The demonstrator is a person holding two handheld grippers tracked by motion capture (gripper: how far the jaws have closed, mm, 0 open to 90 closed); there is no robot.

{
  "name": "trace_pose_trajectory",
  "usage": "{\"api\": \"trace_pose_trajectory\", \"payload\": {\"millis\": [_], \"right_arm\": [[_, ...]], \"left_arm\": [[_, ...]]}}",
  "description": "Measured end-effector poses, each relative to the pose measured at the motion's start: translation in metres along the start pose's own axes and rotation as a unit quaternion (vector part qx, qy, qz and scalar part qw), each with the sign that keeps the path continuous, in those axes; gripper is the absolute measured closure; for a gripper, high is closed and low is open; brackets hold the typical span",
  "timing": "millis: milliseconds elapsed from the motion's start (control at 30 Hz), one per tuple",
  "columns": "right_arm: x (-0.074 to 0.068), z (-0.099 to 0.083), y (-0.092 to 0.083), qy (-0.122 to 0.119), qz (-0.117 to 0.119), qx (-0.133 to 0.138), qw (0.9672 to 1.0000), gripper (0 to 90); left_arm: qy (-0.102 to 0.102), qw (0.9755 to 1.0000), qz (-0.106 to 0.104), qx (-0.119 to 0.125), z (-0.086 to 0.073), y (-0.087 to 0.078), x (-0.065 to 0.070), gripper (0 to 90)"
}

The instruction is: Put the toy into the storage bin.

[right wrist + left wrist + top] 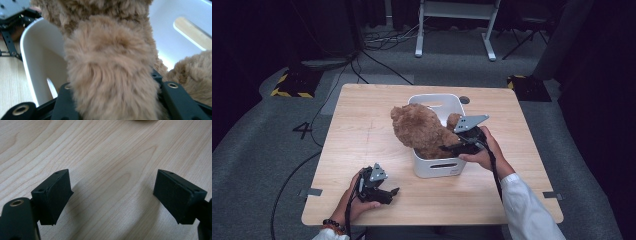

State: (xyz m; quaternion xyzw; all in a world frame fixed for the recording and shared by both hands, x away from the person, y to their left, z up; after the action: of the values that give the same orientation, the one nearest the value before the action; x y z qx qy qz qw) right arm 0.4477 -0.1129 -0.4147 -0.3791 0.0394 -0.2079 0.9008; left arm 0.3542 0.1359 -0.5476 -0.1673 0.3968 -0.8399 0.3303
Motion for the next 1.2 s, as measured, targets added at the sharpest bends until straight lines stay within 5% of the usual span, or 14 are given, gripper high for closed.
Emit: {"api": "trace_pose_trajectory", "payload": {"millis": [633, 867, 1200], "right_arm": [[0.006, -0.008, 0.002, 0.003, 0.001, -0.042, 0.9991, 42.3], [0.008, -0.006, -0.008, 0.015, 0.006, -0.006, 0.9999, 47.1], [0.009, -0.01, -0.008, 0.016, 0.005, -0.003, 0.9999, 47.1]], "left_arm": [[-0.001, 1.0, -0.001, -0.002, 0.0, 0.0, 0.0, 14.8], [-0.001, 1.0, -0.001, -0.001, 0.0, 0.0, 0.0, 14.8], [0.0, 1.0, -0.001, -0.001, 0.0, 0.0, 0.0, 14.8]]}}
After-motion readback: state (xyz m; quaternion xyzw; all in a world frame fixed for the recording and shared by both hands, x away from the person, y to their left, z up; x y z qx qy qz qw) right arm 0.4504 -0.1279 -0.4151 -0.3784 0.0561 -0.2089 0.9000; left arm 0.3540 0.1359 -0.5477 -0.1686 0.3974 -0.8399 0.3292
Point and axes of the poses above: each handheld gripper's, and its own axes: y roughly forward along the jaws, z roughly out of its top, x roughly to its right, the point moved 6 cm from there along y, roughly forward along the jaws, and after that the axes turned 4 degrees about -x, right-handed, at the moved point
